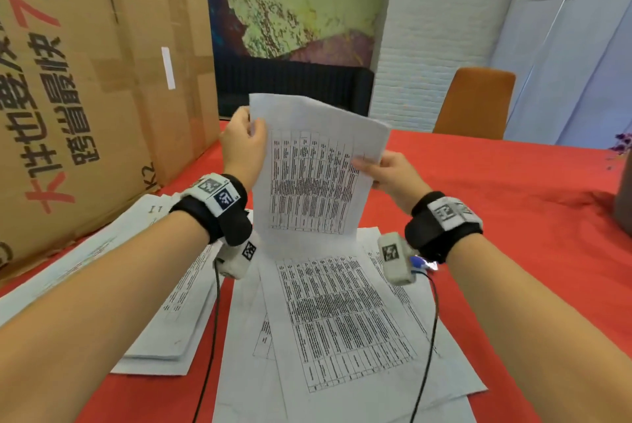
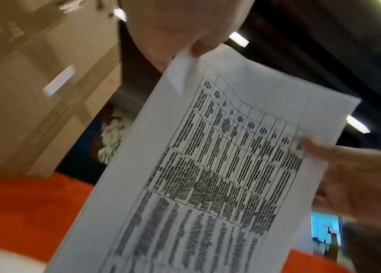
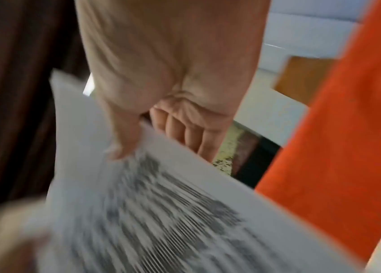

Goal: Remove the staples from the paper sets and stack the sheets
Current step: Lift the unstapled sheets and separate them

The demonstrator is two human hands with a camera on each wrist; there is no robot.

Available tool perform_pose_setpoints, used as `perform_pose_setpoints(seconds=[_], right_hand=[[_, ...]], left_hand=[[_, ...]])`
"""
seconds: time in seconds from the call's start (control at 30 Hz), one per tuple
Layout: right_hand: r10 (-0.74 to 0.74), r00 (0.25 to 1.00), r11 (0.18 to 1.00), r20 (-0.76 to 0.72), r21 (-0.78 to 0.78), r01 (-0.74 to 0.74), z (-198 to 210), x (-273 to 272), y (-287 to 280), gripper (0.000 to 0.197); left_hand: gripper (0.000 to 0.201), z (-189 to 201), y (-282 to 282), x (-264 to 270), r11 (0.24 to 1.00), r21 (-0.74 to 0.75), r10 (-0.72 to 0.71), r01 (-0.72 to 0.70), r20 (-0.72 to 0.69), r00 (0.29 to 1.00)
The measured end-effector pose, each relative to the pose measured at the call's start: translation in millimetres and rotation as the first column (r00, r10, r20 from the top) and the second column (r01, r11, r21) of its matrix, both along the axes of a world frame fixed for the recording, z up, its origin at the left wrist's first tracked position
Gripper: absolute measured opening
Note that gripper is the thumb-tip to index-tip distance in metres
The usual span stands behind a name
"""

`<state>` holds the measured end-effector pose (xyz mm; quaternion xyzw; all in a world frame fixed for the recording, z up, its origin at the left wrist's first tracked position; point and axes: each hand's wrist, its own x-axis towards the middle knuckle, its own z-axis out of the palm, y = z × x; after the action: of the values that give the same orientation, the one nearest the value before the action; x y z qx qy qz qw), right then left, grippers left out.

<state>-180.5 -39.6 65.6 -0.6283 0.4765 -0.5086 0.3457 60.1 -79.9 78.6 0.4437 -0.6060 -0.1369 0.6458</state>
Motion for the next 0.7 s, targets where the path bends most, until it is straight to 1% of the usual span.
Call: perform_pose_setpoints(seconds=[0.03, 0.1, 0.13, 0.2, 0.27, 0.3, 0.33, 0.37, 0.4, 0.43, 0.47, 0.5, 0.53, 0.6, 0.63, 0.67, 0.7], right_hand=[[-0.059, 0.997, 0.997, -0.045, -0.050, 0.057, 3.6, 5.1, 2.0, 0.031], [-0.162, 0.985, 0.975, -0.062, -0.164, 0.150, 23.3, 13.9, 4.8, 0.028], [-0.182, 0.982, 0.962, -0.053, -0.214, 0.167, 37.1, 18.4, 8.1, 0.026], [-0.175, 0.984, 0.942, -0.014, -0.294, 0.163, 61.8, 23.2, 16.2, 0.017], [-0.130, 0.989, 0.933, 0.068, -0.331, 0.145, 66.4, 25.6, 23.9, 0.012], [-0.123, 0.987, 0.934, 0.105, -0.323, 0.151, 58.8, 25.6, 24.2, 0.012], [-0.124, 0.984, 0.944, 0.129, -0.291, 0.157, 44.5, 24.2, 23.1, 0.013], [-0.132, 0.981, 0.959, 0.142, -0.234, 0.162, 25.0, 22.1, 20.3, 0.018], [-0.140, 0.980, 0.974, 0.140, -0.158, 0.162, 5.7, 21.1, 20.8, 0.029], [-0.144, 0.982, 0.986, 0.126, -0.069, 0.154, -11.0, 18.7, 19.4, 0.038], [-0.135, 0.983, 0.990, 0.125, -0.018, 0.139, -18.4, 20.1, 23.6, 0.040], [-0.140, 0.982, 0.990, 0.129, -0.007, 0.143, -23.0, 17.3, 19.8, 0.038], [-0.140, 0.979, 0.989, 0.147, -0.020, 0.145, -17.0, 18.1, 21.4, 0.036], [-0.161, 0.969, 0.982, 0.185, -0.064, 0.175, 1.6, 16.1, 17.8, 0.042], [-0.160, 0.968, 0.976, 0.192, -0.115, 0.184, 10.3, 12.6, 13.5, 0.040], [-0.131, 0.970, 0.974, 0.206, -0.157, 0.165, 16.7, 12.7, 14.8, 0.034], [-0.097, 0.968, 0.973, 0.231, -0.183, 0.141, 17.1, 12.4, 13.6, 0.029]], left_hand=[[0.012, 7.3, 3.1, -5.4, 0.999, -0.043, 0.007, -0.006, 0.020, 1.000], [0.011, 27.2, 10.6, -15.2, 0.983, -0.182, 0.036, -0.032, 0.017, 0.999], [0.009, 38.4, 16.0, -19.1, 0.967, -0.247, 0.062, -0.058, 0.005, 0.998], [0.009, 56.7, 28.7, -24.5, 0.938, -0.331, 0.104, -0.103, -0.015, 0.994], [0.015, 60.9, 40.1, -29.4, 0.915, -0.377, 0.132, -0.141, -0.052, 0.990], [0.017, 55.0, 43.4, -32.3, 0.916, -0.370, 0.130, -0.152, -0.084, 0.988], [0.016, 42.5, 45.1, -35.2, 0.934, -0.324, 0.119, -0.150, -0.114, 0.986], [0.015, 25.0, 44.3, -37.4, 0.962, -0.237, 0.104, -0.134, -0.133, 0.986], [0.015, 6.8, 43.8, -39.7, 0.988, -0.115, 0.091, -0.106, -0.131, 0.987], [0.015, -9.8, 41.9, -41.7, 0.996, 0.000, 0.091, -0.092, -0.108, 0.990], [0.014, -20.9, 40.0, -42.8, 0.993, 0.072, 0.100, -0.095, -0.071, 0.992], [0.014, -25.1, 37.5, -43.1, 0.990, 0.091, 0.110, -0.105, -0.051, 0.993], [0.018, -21.5, 36.6, -43.2, 0.991, 0.075, 0.117, -0.113, -0.056, 0.992], [0.031, -0.1, 37.0, -42.7, 0.991, -0.022, 0.127, -0.130, -0.110, 0.986], [0.032, 11.7, 38.7, -42.0, 0.990, -0.073, 0.110, -0.121, -0.139, 0.984], [0.028, 20.2, 40.7, -41.2, 0.987, -0.122, 0.088, -0.108, -0.157, 0.984], [0.022, 21.0, 39.6, -39.8, 0.986, -0.137, 0.071, -0.095, -0.169, 0.983]])
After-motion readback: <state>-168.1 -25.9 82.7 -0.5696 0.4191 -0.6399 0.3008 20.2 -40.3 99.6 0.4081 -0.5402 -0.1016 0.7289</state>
